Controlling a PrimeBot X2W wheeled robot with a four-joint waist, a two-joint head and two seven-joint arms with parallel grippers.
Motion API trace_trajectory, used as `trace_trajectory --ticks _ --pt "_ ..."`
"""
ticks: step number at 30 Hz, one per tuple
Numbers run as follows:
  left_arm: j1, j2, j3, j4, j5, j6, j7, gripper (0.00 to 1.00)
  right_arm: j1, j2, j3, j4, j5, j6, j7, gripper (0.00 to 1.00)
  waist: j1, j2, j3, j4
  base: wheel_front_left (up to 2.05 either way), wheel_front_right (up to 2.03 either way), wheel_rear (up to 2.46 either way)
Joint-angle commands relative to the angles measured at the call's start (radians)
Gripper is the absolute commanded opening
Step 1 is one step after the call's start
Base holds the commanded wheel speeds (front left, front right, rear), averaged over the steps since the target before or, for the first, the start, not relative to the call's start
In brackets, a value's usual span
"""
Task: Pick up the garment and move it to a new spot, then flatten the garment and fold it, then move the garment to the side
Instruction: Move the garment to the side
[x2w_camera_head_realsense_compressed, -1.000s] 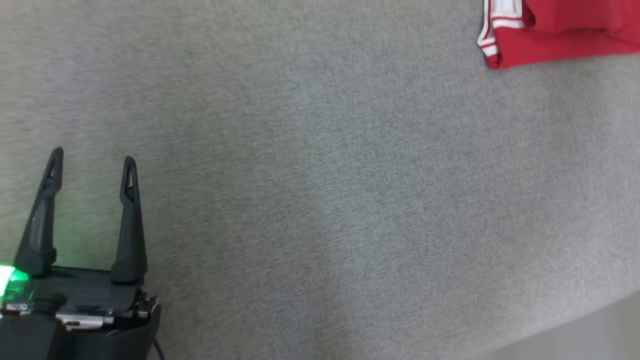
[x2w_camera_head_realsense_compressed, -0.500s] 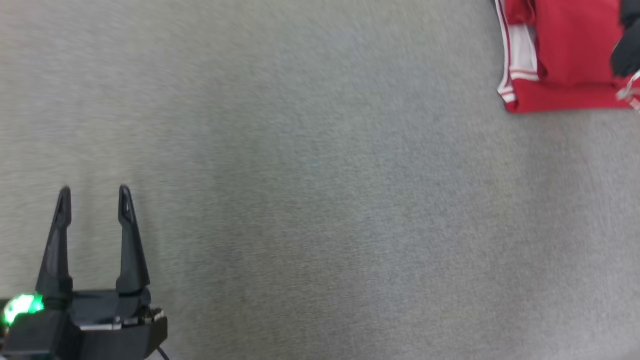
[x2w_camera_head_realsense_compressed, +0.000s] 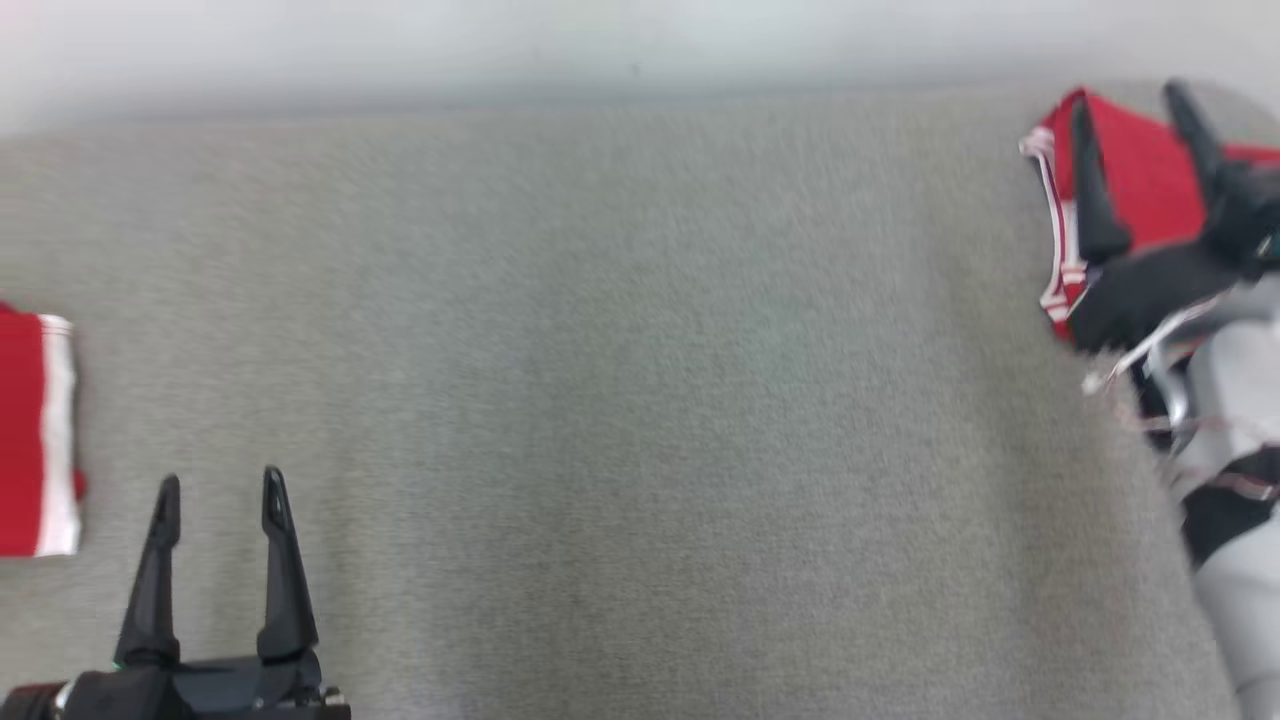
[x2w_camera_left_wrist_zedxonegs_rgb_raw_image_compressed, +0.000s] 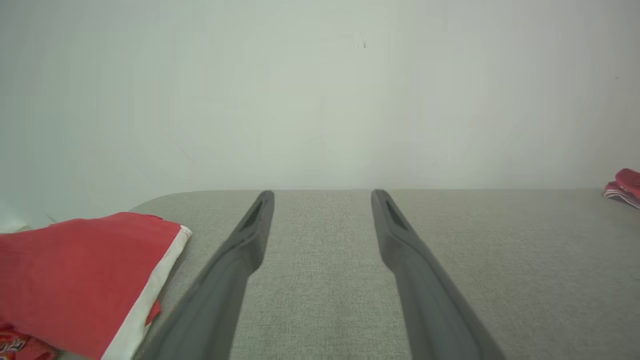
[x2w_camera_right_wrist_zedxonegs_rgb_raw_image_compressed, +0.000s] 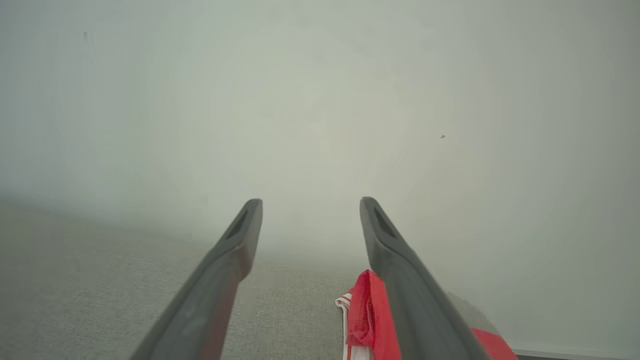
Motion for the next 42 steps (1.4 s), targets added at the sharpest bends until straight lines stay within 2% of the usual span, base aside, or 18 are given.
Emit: trace_trajectory --ticks 1,9,11,16,24,32,42 --pt "0.021 -0.007 0.002 0.010 -0.001 -0.003 -0.002 1.00 0.060 0.022 -0.016 -0.033 -0.012 -0.002 0.000 1.00 0.0002 0.0002 -0.085 0.061 0.00 0.00 0.00" --pt "0.042 -0.014 0.004 0.049 -0.004 -0.012 -0.002 1.00 0.260 0.094 -0.077 -0.185 -0.057 -0.002 0.000 1.00 0.0002 0.0002 -0.133 0.061 0.00 0.00 0.00" --pt "0.052 -0.016 0.002 0.066 -0.007 -0.013 -0.002 1.00 0.355 0.134 -0.094 -0.259 -0.060 -0.002 0.000 1.00 0.0002 0.0002 -0.148 0.060 0.00 0.00 0.00" --pt "0.054 -0.017 -0.001 0.091 -0.009 -0.022 -0.002 1.00 0.501 0.189 -0.121 -0.377 -0.079 -0.002 0.000 1.00 0.0002 0.0002 -0.165 0.057 0.00 0.00 0.00" --pt "0.074 -0.017 -0.010 0.114 -0.019 -0.016 -0.002 1.00 0.703 0.291 -0.173 -0.507 -0.106 -0.002 0.000 1.00 0.0002 0.0002 -0.194 0.052 0.00 0.00 0.00" --pt "0.098 -0.017 -0.032 0.136 -0.013 -0.011 -0.002 1.00 0.839 0.333 -0.206 -0.552 -0.094 -0.002 0.000 1.00 0.0002 0.0002 -0.223 0.052 0.00 0.00 0.00" --pt "0.114 -0.017 -0.053 0.192 -0.006 -0.022 -0.002 1.00 0.895 0.341 -0.150 -0.519 -0.082 -0.002 0.000 1.00 0.0002 0.0002 -0.244 0.049 0.00 0.00 0.00"
